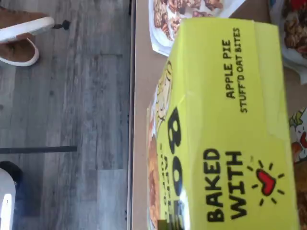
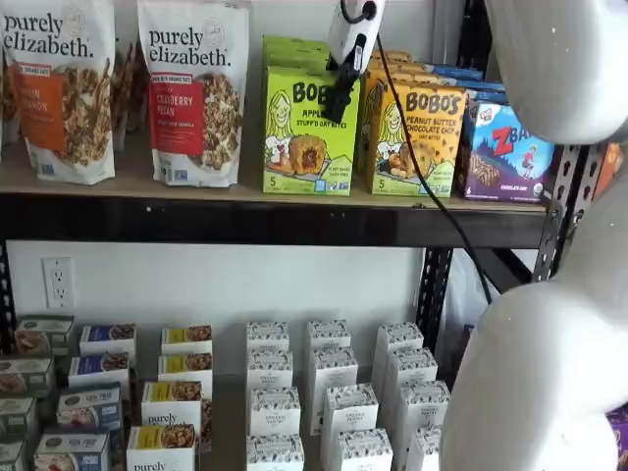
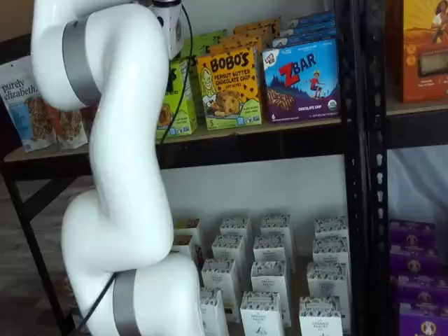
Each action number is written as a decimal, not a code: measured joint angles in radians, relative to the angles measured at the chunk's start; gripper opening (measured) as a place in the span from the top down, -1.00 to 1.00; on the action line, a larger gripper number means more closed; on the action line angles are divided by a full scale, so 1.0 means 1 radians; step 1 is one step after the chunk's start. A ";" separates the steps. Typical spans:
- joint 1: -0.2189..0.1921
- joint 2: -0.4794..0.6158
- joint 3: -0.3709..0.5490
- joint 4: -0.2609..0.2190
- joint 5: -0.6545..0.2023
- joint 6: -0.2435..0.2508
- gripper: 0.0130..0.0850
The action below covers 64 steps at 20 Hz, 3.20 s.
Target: Pick the green box on the top shelf, the fourth from the left
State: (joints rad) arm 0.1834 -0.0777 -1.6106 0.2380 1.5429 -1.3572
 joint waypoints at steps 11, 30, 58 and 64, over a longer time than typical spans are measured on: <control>-0.004 -0.001 -0.004 0.008 0.010 -0.002 0.56; -0.010 -0.013 -0.057 -0.014 0.151 0.004 0.56; -0.058 -0.261 0.137 -0.034 0.250 -0.035 0.56; -0.070 -0.319 0.208 -0.047 0.240 -0.052 0.56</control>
State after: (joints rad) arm 0.1134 -0.3966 -1.4027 0.1915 1.7832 -1.4092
